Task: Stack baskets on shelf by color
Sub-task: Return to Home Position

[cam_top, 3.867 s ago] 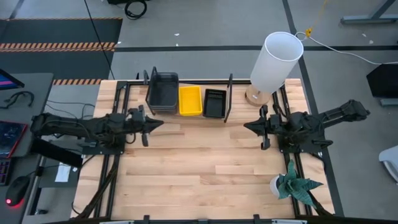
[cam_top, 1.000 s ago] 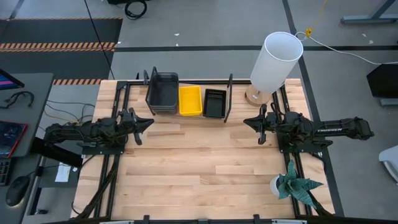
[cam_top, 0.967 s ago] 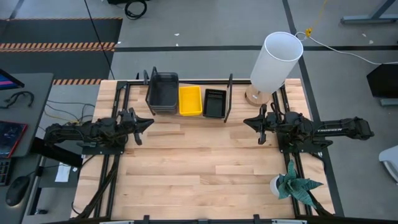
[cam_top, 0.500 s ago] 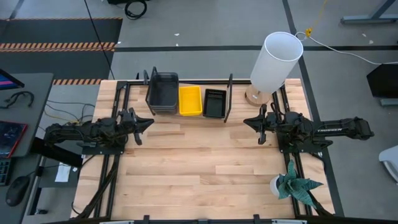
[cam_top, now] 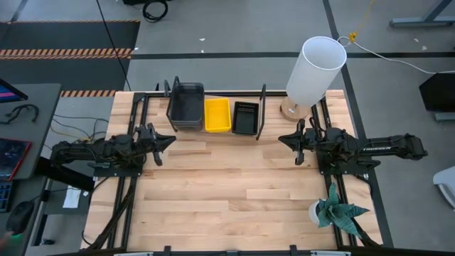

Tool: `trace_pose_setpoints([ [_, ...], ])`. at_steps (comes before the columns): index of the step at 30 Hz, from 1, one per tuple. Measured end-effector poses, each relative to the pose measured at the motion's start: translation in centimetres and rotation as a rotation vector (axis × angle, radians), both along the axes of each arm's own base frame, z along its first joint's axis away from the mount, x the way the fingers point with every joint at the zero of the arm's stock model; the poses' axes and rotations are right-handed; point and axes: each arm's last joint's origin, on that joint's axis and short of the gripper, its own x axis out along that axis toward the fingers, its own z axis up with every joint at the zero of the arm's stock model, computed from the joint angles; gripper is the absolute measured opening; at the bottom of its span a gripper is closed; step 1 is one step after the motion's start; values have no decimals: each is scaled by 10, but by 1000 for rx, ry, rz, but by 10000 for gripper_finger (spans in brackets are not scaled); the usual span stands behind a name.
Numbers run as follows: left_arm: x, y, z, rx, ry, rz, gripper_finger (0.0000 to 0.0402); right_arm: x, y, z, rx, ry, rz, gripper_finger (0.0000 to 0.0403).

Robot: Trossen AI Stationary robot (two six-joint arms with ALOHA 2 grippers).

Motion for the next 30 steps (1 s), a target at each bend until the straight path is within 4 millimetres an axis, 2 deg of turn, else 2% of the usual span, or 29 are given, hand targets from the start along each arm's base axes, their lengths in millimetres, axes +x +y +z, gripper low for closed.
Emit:
trace_pose_setpoints([
  [30,0,0,0,0,0,0,32,0,0,0,0,0,0,27],
])
